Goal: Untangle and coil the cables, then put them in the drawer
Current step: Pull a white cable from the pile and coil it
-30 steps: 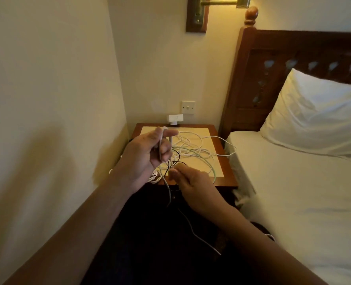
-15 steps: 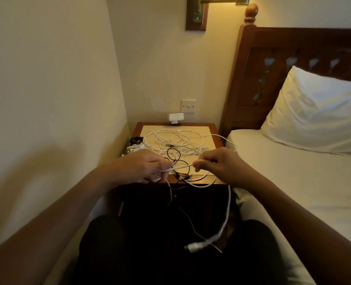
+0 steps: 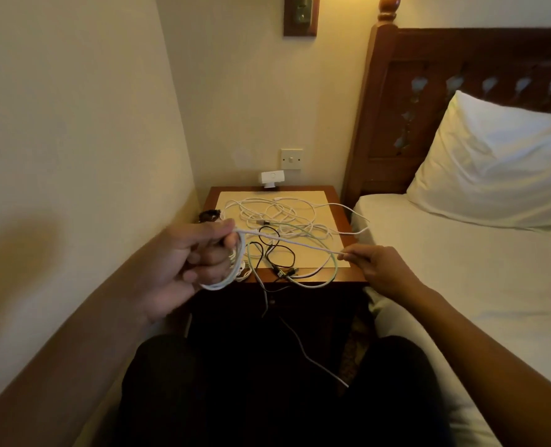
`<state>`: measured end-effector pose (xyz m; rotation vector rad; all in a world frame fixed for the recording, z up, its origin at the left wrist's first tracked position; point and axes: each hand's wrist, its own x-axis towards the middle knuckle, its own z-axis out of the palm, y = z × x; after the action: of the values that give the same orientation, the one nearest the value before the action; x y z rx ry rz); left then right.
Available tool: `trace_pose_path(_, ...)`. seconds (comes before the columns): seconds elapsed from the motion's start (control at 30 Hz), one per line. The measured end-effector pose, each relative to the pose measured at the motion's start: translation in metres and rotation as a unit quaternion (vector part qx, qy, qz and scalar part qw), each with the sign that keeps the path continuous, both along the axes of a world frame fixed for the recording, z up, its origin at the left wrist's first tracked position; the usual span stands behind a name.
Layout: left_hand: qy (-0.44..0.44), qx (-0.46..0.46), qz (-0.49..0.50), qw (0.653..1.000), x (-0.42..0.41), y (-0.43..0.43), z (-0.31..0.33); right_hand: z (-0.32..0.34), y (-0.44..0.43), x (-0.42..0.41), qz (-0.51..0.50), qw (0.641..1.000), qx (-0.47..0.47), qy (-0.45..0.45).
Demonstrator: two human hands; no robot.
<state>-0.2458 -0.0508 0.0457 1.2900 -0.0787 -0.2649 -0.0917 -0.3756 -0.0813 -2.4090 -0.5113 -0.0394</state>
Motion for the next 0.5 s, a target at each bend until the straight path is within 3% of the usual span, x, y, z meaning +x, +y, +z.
trace_pose_path(0.07,-0.025,-0.019,-0.014,0.999,0.001,-0.011,0.003,-0.015,0.008,-0.01,0.025,0.996,-0.072,-0.044)
trace_pose_path(0.13,-0.04,-0.066,0.032,0.997,0.012,-0.011,0.01,-0.03,0.016,-0.019,0.068,0.991,-0.099,-0.064)
trace_pose_path(0.27,-0.048,-0.185,0.159,0.969,0.049,0.018,0.002,-0.037,0.024,-0.032,0.093,0.994,-0.041,-0.047)
trace_pose_path(0.37,-0.01,-0.189,0.228,0.955,0.075,0.04,-0.025,-0.033,0.018,-0.04,0.063,0.998,0.028,0.004)
trace_pose_path(0.5,0.058,-0.185,0.291,0.937,0.096,0.065,-0.067,-0.025,0.011,-0.043,0.063,0.996,0.041,0.038)
